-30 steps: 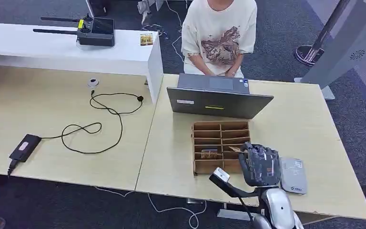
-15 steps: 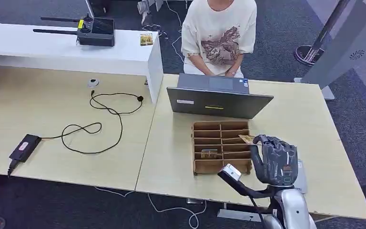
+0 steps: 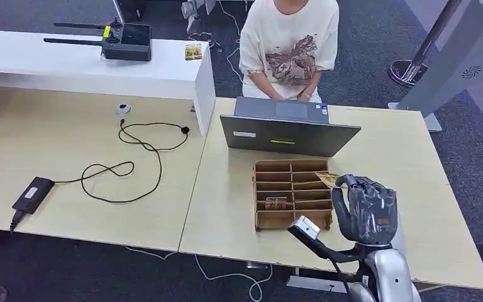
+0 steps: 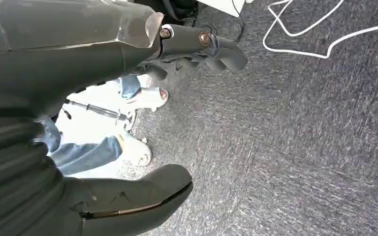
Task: Pass the card to the sensor for recognition and then transmit it.
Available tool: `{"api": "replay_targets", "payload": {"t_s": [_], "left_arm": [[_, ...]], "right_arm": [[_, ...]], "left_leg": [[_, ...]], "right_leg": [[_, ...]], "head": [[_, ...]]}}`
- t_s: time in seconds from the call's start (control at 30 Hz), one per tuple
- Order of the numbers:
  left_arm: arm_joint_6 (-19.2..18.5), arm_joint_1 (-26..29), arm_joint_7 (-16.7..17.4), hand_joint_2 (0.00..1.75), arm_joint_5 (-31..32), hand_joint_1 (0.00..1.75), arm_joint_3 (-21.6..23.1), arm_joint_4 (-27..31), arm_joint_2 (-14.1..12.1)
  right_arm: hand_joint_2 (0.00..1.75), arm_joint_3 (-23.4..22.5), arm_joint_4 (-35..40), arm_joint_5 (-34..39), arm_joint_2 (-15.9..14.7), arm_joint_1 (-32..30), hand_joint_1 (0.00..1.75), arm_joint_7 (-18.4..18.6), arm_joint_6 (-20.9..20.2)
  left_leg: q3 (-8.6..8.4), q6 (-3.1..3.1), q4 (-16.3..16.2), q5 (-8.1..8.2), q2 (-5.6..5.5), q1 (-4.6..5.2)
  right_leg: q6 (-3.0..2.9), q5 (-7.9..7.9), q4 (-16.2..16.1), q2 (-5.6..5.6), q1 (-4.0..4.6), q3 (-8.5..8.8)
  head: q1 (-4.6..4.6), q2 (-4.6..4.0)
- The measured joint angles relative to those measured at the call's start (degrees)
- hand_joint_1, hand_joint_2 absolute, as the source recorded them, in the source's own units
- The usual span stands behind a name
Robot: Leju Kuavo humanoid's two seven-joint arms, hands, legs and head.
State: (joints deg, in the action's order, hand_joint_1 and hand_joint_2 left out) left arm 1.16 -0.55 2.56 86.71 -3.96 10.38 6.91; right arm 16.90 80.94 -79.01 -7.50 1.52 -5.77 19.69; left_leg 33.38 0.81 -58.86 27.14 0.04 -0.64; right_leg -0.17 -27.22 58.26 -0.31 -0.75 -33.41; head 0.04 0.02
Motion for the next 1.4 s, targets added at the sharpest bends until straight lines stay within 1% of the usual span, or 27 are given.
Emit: {"api": "replay_targets", "payload": {"t_s": [0.6, 0.73, 0.83, 0.93, 1.13, 1.23, 1.4], "left_arm": [[0.0, 0.0, 0.0, 1.75, 0.0, 0.00, 0.0, 0.0, 0.0], [0.0, 0.0, 0.2, 1.75, 0.0, 0.00, 0.0, 0.0, 0.1], [0.0, 0.0, 0.2, 1.75, 0.0, 0.00, 0.0, 0.0, 0.1], [0.0, 0.0, 0.2, 1.75, 0.0, 0.00, 0.0, 0.0, 0.2], [0.0, 0.0, 0.2, 1.75, -0.1, 0.00, 0.0, 0.0, 0.3], [0.0, 0.0, 0.1, 1.75, -0.1, 0.00, 0.0, 0.0, 0.3], [0.0, 0.0, 0.0, 1.75, -0.1, 0.00, 0.0, 0.0, 0.3]], "right_arm": [[1.75, 1.2, 3.4, -0.6, 0.0, 0.1, 1.75, -1.5, 0.9], [1.75, 1.7, 3.5, 0.4, 0.0, 0.8, 1.75, -1.5, 0.5], [1.75, 2.0, 3.5, 2.3, 0.0, 1.7, 1.75, -1.6, -1.2], [1.75, 2.2, 3.5, 4.0, 0.0, 3.1, 1.75, -1.6, -3.8], [1.75, 2.8, 3.5, 9.1, -0.2, 7.0, 1.75, -3.2, -8.1], [1.75, 3.3, 3.4, 10.8, -0.8, 9.5, 1.75, -3.9, -9.3], [1.75, 4.4, 2.2, 12.4, -1.7, 14.7, 1.75, -4.7, -10.2]], "left_leg": [[0.00, 0.00, 0.0, 0.00, 0.00, 0.00], [0.00, 0.00, 0.0, 0.00, 0.00, 0.00], [0.00, 0.00, 0.0, 0.00, 0.00, 0.00], [0.00, -0.01, 0.0, -0.01, 0.00, 0.00], [0.00, -0.04, 0.0, -0.04, 0.00, 0.00], [0.00, -0.04, 0.0, -0.04, 0.00, 0.00], [0.00, -0.05, 0.0, -0.05, 0.01, 0.00]], "right_leg": [[0.00, 0.00, 0.0, 0.00, 0.00, 0.01], [0.00, 0.00, 0.0, 0.00, 0.00, 0.01], [0.00, 0.01, 0.0, 0.00, 0.00, 0.02], [0.00, 0.01, 0.0, 0.00, 0.00, 0.02], [0.00, 0.03, 0.0, 0.00, 0.00, 0.02], [-0.01, 0.04, 0.0, 0.00, 0.00, 0.01], [-0.02, 0.05, 0.0, 0.00, 0.00, 0.02]], "head": [[0.02, -0.02], [0.02, -0.02], [0.02, -0.02], [0.02, -0.02], [0.02, -0.02], [0.02, -0.02], [0.02, 0.00]]}}
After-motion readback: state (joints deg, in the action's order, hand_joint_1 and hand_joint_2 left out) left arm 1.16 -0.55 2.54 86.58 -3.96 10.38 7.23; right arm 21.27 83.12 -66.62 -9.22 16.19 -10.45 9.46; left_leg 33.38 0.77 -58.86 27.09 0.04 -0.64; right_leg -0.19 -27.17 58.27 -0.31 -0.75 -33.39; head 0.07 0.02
